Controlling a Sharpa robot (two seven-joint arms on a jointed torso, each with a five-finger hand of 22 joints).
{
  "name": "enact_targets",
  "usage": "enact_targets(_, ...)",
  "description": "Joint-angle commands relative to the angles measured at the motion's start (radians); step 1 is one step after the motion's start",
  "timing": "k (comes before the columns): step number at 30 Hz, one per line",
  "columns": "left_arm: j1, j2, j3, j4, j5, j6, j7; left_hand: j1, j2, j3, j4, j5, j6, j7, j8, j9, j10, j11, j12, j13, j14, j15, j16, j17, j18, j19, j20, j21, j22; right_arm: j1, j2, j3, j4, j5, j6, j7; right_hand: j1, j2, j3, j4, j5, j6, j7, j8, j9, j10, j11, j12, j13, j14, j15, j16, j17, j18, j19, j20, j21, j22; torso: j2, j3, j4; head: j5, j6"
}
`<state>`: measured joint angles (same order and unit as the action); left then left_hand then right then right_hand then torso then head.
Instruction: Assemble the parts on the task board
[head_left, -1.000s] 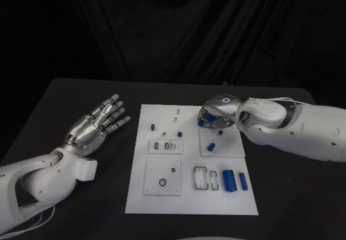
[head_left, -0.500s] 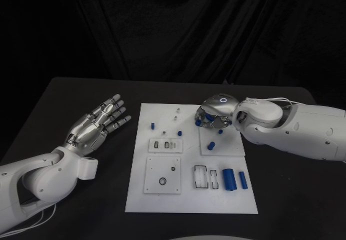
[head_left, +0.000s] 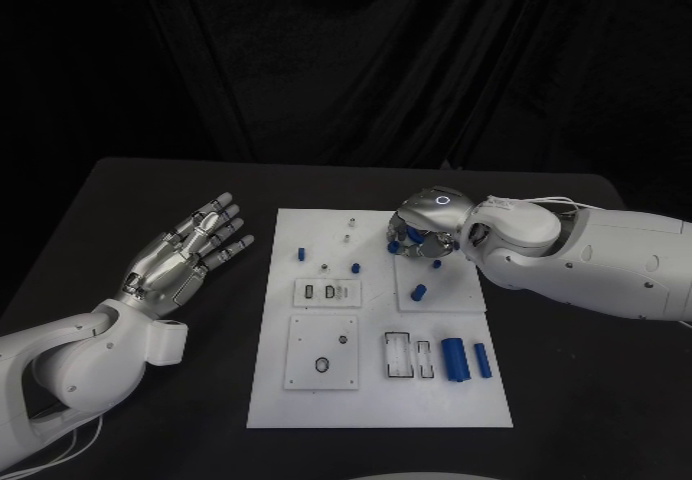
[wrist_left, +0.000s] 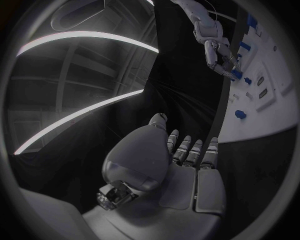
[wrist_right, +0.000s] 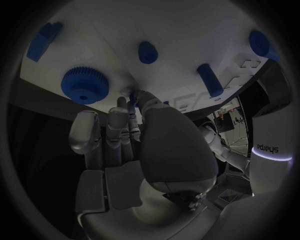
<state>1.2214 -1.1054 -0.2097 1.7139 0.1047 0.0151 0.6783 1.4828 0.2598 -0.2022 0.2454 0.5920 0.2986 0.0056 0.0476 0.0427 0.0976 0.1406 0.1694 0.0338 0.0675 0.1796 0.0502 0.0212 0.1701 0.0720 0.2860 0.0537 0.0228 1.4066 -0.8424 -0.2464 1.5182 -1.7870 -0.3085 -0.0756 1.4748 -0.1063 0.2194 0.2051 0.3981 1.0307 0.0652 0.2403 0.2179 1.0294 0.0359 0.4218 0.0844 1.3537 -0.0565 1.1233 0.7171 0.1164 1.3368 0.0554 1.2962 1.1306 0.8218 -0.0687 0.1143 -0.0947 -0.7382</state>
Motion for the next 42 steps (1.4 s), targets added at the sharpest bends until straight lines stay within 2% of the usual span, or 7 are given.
enact_targets(1, 0.001, -0.002, 0.000, 0.002, 0.003, 0.011, 0.095, 0.012, -0.003, 0.002, -0.007, 0.005, -0.002, 0.004, 0.003, 0.000, 0.000, 0.007, 0.004, 0.000, 0.002, 0.008, 0.007, 0.001, 0.004, 0.001, 0.005, -0.003, 0.001, 0.010, 0.007, 0.000, 0.004, 0.046, -0.026, -0.002, -0.001, 0.010, 0.001, -0.005, 0.004, 0.023, -0.019, 0.049, 0.148, 0.012, 0.000, -0.008, 0.001, 0.010, -0.001, 0.007, 0.005, -0.021, 0.010, -0.001, 0.007, 0.005, 0.000, -0.0003, -0.0005, -0.001, 0.000)
enact_targets(9, 0.001, 0.000, -0.001, 0.000, 0.003, 0.011, 0.091, 0.010, -0.002, 0.002, -0.006, 0.004, -0.002, 0.003, 0.003, 0.000, 0.001, 0.008, 0.006, 0.001, 0.003, 0.008, 0.007, 0.001, 0.004, 0.001, 0.005, -0.003, 0.001, 0.039, 0.069, 0.002, -0.045, 0.124, -0.042, 0.010, -0.006, 0.007, 0.003, -0.007, 0.012, 0.009, -0.011, 0.050, 0.175, 0.017, 0.010, -0.024, 0.000, 0.017, 0.007, 0.013, 0.021, -0.022, 0.012, 0.003, 0.012, 0.015, 0.000, -0.0008, -0.0006, 0.002, -0.003)
enact_targets(18, 0.002, 0.017, -0.001, -0.011, -0.022, 0.008, 0.091, 0.010, -0.003, 0.003, -0.008, 0.007, -0.001, 0.001, 0.004, 0.001, 0.003, 0.010, 0.009, 0.001, 0.003, 0.008, 0.008, 0.001, 0.004, 0.001, 0.005, -0.003, 0.001, 0.046, 0.164, 0.008, -0.145, 0.138, -0.022, 0.034, -0.008, 0.004, 0.013, -0.011, 0.040, -0.005, -0.005, 0.048, 0.200, 0.019, 0.016, -0.045, -0.002, 0.006, 0.013, 0.001, 0.011, -0.020, 0.002, 0.009, 0.005, 0.010, 0.000, 0.0002, -0.0011, 0.013, 0.002)
enact_targets(22, 0.002, 0.020, -0.001, -0.015, -0.027, 0.009, 0.087, 0.011, -0.002, 0.004, -0.009, 0.007, 0.000, 0.001, 0.004, 0.001, 0.005, 0.012, 0.011, 0.002, 0.005, 0.009, 0.009, 0.001, 0.004, 0.001, 0.005, -0.003, 0.001, 0.047, 0.196, 0.011, -0.179, 0.139, -0.014, 0.036, -0.011, 0.003, 0.017, -0.011, 0.051, -0.008, -0.004, 0.047, 0.209, 0.019, 0.017, -0.053, -0.002, 0.019, 0.013, 0.021, 0.044, -0.024, 0.013, 0.010, 0.018, 0.031, 0.000, -0.0016, 0.0021, 0.015, 0.000)
enact_targets(29, 0.002, 0.020, -0.001, -0.016, -0.029, 0.007, 0.084, 0.010, -0.002, 0.004, -0.009, 0.008, -0.002, 0.001, 0.003, 0.000, 0.006, 0.014, 0.013, 0.002, 0.004, 0.009, 0.009, 0.001, 0.003, 0.001, 0.006, -0.003, 0.001, 0.047, 0.221, 0.014, -0.204, 0.139, 0.001, 0.033, -0.014, 0.002, 0.019, -0.011, 0.055, -0.012, -0.004, 0.045, 0.214, 0.018, 0.018, -0.059, -0.003, 0.025, 0.014, 0.030, 0.058, -0.026, 0.018, 0.010, 0.025, 0.042, 0.000, -0.0029, 0.0061, 0.013, 0.001)
enact_targets(35, 0.002, 0.019, -0.001, -0.012, -0.029, 0.008, 0.081, 0.011, -0.001, 0.006, -0.010, 0.008, -0.004, 0.002, 0.003, 0.000, 0.007, 0.018, 0.014, 0.002, 0.005, 0.010, 0.009, 0.001, 0.003, 0.001, 0.006, -0.003, 0.001, 0.047, 0.228, 0.015, -0.208, 0.140, 0.025, 0.028, -0.013, 0.002, 0.021, -0.013, 0.057, -0.013, -0.003, 0.044, 0.217, 0.018, 0.018, -0.061, -0.003, 0.026, 0.014, 0.032, 0.061, -0.026, 0.020, 0.011, 0.027, 0.045, -0.001, -0.0014, 0.0011, 0.021, 0.004)
enact_targets(42, 0.002, 0.022, -0.001, -0.015, -0.029, 0.009, 0.077, 0.011, -0.001, 0.006, -0.011, 0.009, -0.004, 0.002, 0.003, 0.000, 0.008, 0.019, 0.014, 0.002, 0.005, 0.011, 0.010, 0.001, 0.003, 0.001, 0.006, -0.003, 0.001, 0.047, 0.240, 0.015, -0.225, 0.140, 0.038, 0.025, -0.013, 0.002, 0.022, -0.013, 0.057, -0.014, -0.003, 0.044, 0.218, 0.019, 0.018, -0.062, -0.002, 0.027, 0.014, 0.034, 0.065, -0.027, 0.021, 0.011, 0.029, 0.047, -0.002, -0.0004, 0.0000, 0.020, 0.005)
